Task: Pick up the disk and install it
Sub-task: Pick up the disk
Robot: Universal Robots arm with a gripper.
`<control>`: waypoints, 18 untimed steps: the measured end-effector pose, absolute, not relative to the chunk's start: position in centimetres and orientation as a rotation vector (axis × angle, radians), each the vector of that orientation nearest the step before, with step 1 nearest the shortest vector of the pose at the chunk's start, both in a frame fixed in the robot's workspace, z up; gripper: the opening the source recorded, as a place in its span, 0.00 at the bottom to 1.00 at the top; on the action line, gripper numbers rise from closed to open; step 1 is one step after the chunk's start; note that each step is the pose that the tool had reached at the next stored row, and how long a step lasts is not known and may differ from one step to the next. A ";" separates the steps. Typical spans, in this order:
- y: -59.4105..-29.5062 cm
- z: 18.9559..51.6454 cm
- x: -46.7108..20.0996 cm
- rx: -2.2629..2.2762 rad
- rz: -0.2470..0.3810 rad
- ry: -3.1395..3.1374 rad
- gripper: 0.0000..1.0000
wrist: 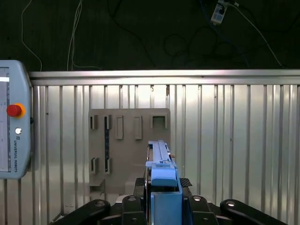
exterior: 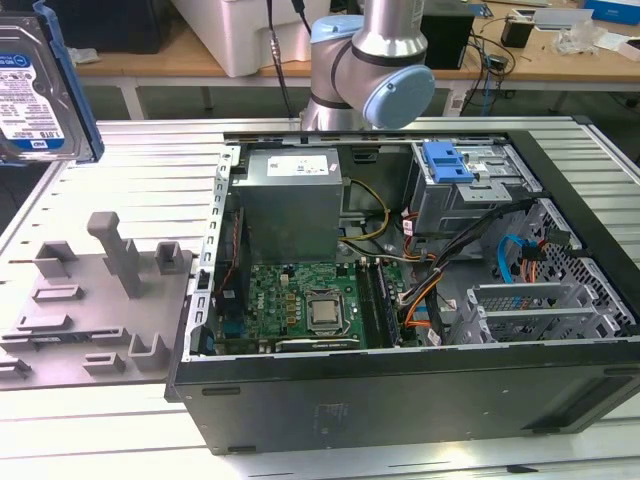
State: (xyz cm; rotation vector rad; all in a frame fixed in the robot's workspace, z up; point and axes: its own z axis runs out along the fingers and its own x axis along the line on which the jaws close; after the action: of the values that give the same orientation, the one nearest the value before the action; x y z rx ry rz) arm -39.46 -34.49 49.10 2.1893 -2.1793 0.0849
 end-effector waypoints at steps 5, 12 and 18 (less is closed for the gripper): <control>-35.4 49.3 -37.8 2.192 0.079 -2.181 0.37; -37.2 49.5 -34.7 2.191 0.073 -2.181 0.37; -38.5 49.6 -32.4 2.191 0.069 -2.180 0.37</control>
State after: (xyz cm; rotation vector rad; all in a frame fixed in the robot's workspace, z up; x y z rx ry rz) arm -32.42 -38.49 49.59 2.1909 -2.1801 0.0687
